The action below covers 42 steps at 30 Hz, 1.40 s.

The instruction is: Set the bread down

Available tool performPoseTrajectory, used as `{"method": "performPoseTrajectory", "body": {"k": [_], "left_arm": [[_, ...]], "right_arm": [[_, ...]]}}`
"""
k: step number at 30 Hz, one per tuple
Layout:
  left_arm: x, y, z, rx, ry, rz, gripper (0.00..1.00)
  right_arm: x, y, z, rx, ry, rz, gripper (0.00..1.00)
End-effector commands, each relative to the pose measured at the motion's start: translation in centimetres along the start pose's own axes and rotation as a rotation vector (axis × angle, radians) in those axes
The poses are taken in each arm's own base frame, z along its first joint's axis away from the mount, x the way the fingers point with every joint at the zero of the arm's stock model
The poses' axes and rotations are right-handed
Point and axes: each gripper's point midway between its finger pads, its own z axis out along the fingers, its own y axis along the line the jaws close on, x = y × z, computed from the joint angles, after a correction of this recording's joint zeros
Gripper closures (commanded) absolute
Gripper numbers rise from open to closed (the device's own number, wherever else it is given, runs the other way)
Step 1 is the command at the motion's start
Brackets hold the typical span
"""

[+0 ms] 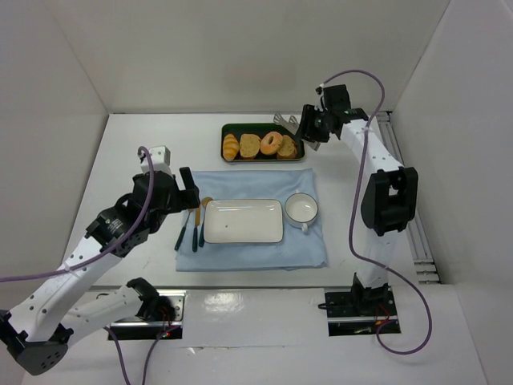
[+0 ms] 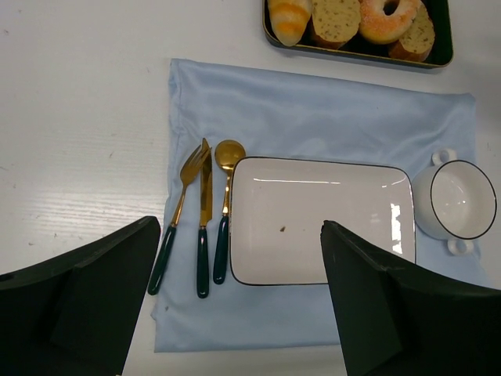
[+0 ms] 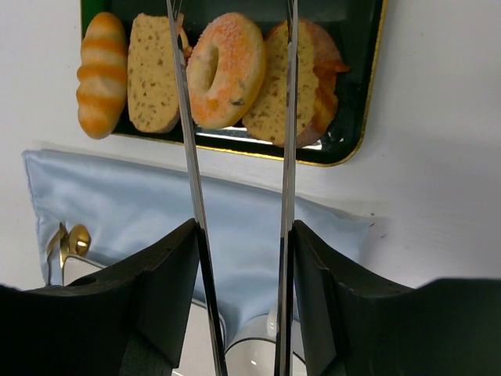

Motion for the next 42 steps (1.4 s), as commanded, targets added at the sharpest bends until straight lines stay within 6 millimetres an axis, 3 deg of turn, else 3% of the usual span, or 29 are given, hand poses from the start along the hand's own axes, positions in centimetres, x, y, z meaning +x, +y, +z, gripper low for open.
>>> {"method": "performPoseTrajectory", "body": {"k": [1, 10, 12, 15, 23, 30, 42], "left_arm": [[0.2, 0.1, -0.2, 0.001, -0.003, -0.018, 0.03], [0.3, 0.0, -0.3, 0.009, 0.002, -0.027, 0.03], [0.3, 0.0, -0.3, 0.009, 0.002, -0.027, 0.03], [0.6, 0.1, -0.1, 0.005, 0.009, -0.023, 0.03], [0.6, 0.1, -0.1, 0.005, 0.009, -0.023, 0.03], [0.6, 0.1, -0.1, 0.005, 0.009, -0.023, 0.03], [0.6, 0.1, -0.1, 0.005, 0.009, -0.023, 0.03]], "right_arm": [[-1.7, 3.4, -0.5, -0.110, -0.065, -0.025, 0.44], [0.7, 5.0, -1.8, -0.137, 0.002, -0.035, 0.44], [2.3, 4.9, -1.6, -0.108, 0.037, -0.038, 0.45], [3.1, 4.4, -2.3, -0.064, 0.032, -0.043, 0.45], [2.8, 3.8, -3.7, -0.022, -0.006, -0.067, 0.45], [2.7, 3.9, -3.9, -0.022, -0.005, -0.067, 0.45], [3.8, 2.1, -3.4, 0.059, 0.017, -0.042, 0.47]]}}
